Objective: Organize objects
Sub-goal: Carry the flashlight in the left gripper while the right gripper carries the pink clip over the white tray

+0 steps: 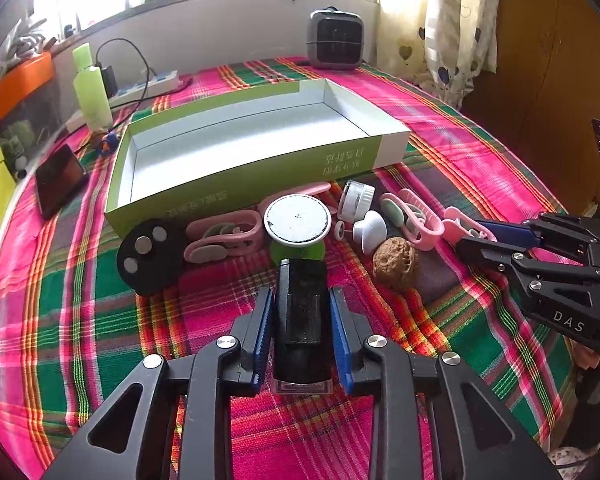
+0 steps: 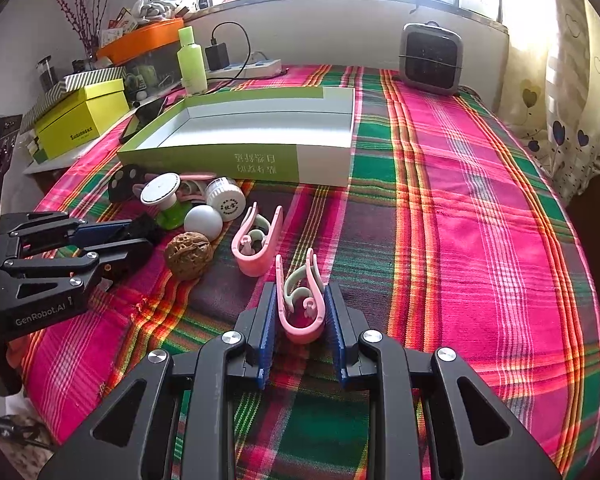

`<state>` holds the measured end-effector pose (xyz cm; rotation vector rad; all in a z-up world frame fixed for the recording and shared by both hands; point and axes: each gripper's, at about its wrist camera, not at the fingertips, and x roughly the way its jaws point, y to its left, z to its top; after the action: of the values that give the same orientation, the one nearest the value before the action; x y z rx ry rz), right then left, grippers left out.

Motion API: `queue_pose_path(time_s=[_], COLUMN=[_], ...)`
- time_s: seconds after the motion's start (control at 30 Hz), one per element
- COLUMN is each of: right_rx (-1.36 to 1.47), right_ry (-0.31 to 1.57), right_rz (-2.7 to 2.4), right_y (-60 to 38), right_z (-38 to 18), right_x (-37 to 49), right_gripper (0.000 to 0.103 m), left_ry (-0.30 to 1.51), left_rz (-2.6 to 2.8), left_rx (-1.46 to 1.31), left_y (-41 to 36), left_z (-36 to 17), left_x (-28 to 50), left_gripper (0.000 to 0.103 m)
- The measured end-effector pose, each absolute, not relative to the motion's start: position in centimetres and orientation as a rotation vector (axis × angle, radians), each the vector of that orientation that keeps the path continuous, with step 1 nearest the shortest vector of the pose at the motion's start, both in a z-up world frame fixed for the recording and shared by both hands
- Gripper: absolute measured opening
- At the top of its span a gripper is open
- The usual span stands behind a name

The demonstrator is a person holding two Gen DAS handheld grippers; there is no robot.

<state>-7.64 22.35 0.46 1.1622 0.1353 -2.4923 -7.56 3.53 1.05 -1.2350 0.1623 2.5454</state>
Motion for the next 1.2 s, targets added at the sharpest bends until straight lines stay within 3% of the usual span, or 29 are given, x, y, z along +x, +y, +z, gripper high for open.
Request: queue_pose_path(time_s=[1.2], right_rx=[1.116], right_ry=[0.073], right_rz=[-2.486], right_y=[21.1], right_z=[1.6], right_x=[-6.4], right_gripper=[0.025], left_ry=[0.093], left_rz=[2.612], left_rx=[-1.257], left_y=[2.1], left_z=[1.3], left_x=[-6.3], left_gripper=[0.025])
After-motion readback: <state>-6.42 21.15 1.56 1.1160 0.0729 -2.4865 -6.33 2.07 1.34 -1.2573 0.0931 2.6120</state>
